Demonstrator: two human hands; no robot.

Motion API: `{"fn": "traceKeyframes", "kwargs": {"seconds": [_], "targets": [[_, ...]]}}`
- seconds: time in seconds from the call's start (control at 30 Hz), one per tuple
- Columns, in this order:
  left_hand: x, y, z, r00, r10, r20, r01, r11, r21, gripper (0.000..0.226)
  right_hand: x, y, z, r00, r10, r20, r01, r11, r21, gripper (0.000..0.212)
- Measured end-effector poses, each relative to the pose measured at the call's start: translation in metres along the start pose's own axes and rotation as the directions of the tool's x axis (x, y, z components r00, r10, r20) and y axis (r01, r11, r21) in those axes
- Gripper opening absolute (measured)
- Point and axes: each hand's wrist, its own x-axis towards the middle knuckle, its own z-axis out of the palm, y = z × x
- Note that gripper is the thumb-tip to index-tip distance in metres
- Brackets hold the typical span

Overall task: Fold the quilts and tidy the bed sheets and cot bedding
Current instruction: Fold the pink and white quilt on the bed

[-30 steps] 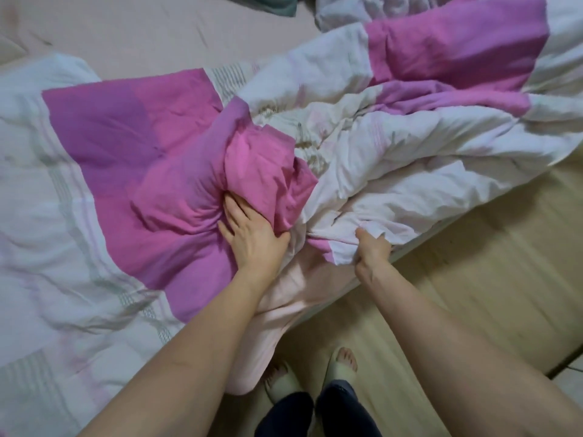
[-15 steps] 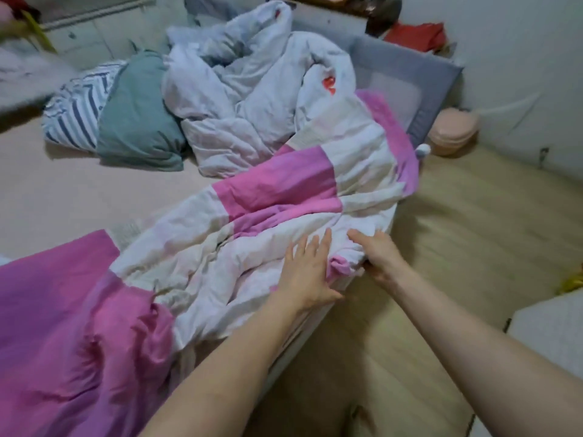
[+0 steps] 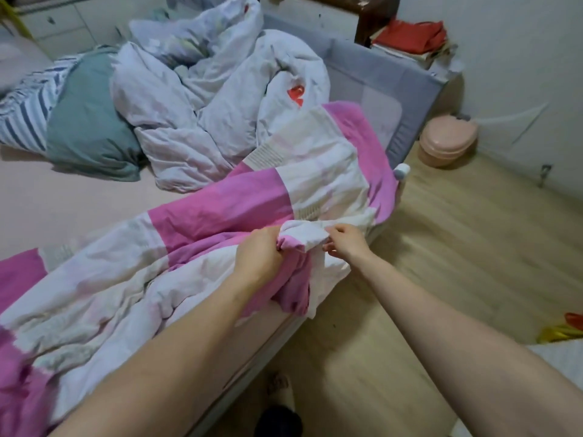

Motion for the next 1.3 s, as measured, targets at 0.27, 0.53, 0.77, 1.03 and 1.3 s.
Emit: {"fn": "traceKeyframes", "kwargs": {"seconds": [0.27, 0.53, 0.77, 1.03, 1.3], "targets": [[0.116, 0.005, 0.06, 0.989, -0.088, 0.12, 0.112, 0.971, -0.211, 0.01, 0.141, -0.021, -0.014, 0.986, -0.04, 0.162, 0.094, 0.935, -0.342, 0.029], [0.178, 0.0, 0.156, 0.941, -0.088, 0.327, 0.157, 0.968, -0.194, 0.019, 0.272, 0.027, -0.021, 0.9, -0.026, 0.435, 0.415, 0.357, -0.837, 0.055], [0.195, 0.001, 0.205, 0.915, -0.135, 0.381, 0.184, 0.979, -0.093, 0.029, 0.337, 0.109, -0.033, 0.739, -0.198, 0.644, 0.565, -0.338, -0.753, 0.035], [0.195, 0.069, 0.159, 0.903, -0.146, 0.403, 0.204, 0.974, -0.102, 0.022, 0.346, 0.022, -0.069, 0.753, -0.36, 0.55, 0.657, 0.394, -0.642, 0.031], [0.247, 0.186, 0.056, 0.991, 0.124, -0.053, -0.118, 0.987, 0.112, 0.025, 0.285, -0.197, -0.086, 0.571, -0.504, 0.648, 0.777, 0.587, -0.228, 0.021]]}}
